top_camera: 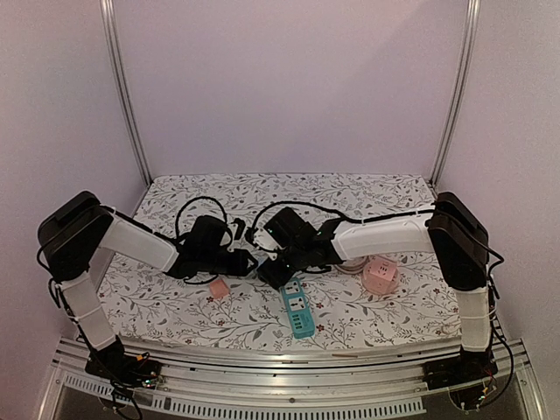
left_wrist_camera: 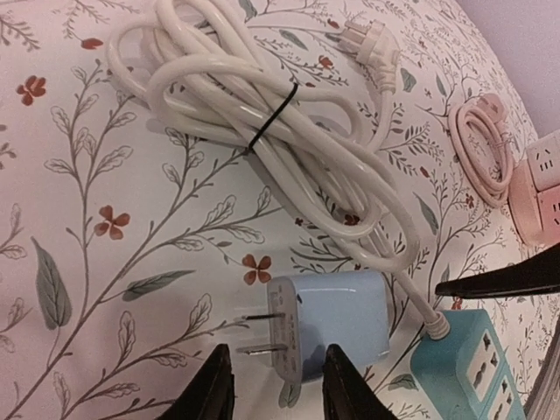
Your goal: Insert the plug
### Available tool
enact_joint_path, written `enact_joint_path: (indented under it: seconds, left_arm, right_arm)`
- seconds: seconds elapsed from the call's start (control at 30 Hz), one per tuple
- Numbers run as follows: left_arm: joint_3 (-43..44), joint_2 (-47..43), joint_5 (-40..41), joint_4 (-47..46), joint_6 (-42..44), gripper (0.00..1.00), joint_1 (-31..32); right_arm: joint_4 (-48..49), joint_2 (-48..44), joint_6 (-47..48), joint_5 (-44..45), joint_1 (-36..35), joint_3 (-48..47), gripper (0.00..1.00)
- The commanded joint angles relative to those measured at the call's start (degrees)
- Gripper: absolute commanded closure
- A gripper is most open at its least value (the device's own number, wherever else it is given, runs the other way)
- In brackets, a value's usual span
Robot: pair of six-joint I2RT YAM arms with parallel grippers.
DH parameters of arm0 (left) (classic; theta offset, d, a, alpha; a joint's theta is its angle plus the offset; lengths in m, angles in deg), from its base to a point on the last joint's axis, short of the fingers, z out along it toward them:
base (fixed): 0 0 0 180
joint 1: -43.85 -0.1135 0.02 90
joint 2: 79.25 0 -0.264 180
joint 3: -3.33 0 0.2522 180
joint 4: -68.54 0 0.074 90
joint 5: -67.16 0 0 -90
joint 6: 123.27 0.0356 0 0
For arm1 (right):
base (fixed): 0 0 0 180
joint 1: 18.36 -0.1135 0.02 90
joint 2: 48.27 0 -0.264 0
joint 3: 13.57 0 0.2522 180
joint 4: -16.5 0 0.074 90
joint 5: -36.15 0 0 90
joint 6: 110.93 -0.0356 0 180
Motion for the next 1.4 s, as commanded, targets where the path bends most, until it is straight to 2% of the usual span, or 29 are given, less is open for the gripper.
enact_joint_path:
  seconds: [0.0, 0.17, 0.57, 0.9, 1.03, 1.17, 1.37]
  left_arm:
    - [-2.6, -2.86, 1.19, 2.49, -0.19, 0.65, 0.68]
    - [-4.46, -6.27, 1.98, 1.55, 0.19, 0.63, 0.6]
    - [-7.54, -12.55, 4.16, 2.75, 0.96, 0.62, 0.06]
    - [-7.94, -12.41, 4.39, 2.49, 1.39, 0.62, -0.44]
    - [-8.03, -12.41, 4.21, 2.48, 1.44, 0.62, -0.64]
    - [-7.95, -12.4, 4.13, 2.57, 1.57, 0.63, -0.77]
    - [-7.82, -12.3, 4.08, 2.81, 1.68, 0.63, -0.9]
  right_arm:
    - [2.86, 1.81, 1.29, 1.87, -0.28, -0.43, 0.32]
    - [2.43, 3.55, 4.34, 1.34, -0.02, -2.26, 0.33]
    - [0.65, 8.19, 3.72, 1.26, 1.04, -6.85, 0.34]
    - [-0.5, 9.04, 4.78, 2.66, 2.08, -8.55, 0.25]
    - [-3.16, 10.1, 6.98, -0.21, 2.76, -11.38, 0.2]
    - [-6.97, 13.08, 8.55, -4.09, 3.74, -15.7, 0.21]
    - [-8.03, 15.15, 8.18, -8.72, 4.63, -17.14, 0.24]
